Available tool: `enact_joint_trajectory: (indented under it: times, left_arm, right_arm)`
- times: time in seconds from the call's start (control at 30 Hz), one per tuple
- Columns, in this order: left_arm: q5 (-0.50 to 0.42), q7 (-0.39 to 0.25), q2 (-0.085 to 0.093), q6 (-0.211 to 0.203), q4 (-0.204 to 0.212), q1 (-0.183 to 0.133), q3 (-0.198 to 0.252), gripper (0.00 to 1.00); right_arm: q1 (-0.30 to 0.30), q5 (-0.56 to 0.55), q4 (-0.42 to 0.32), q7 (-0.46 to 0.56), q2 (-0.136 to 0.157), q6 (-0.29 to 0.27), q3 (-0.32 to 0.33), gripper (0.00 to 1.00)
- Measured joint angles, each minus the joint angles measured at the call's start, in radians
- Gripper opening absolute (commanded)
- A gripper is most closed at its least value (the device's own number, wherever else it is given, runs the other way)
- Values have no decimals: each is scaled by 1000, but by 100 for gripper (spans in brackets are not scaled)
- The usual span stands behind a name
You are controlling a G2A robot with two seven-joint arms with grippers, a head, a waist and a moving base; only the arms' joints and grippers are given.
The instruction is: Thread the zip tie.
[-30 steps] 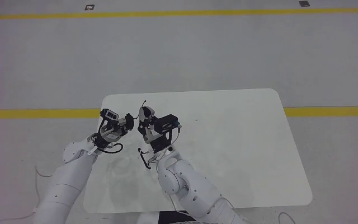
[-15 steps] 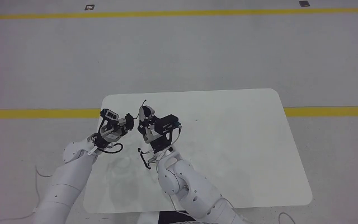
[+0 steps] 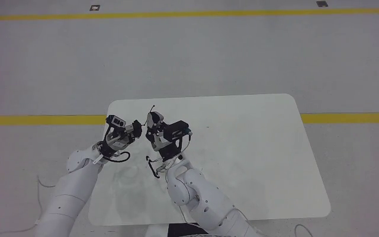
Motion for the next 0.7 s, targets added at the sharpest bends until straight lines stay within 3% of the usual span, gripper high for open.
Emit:
enact_joint_trajectory:
  times: [0.7]
  left_arm:
    - [0,0,0,0,0,0,0,0]
  right_arm:
    - [5,1,15,21,-4,2,4,0]
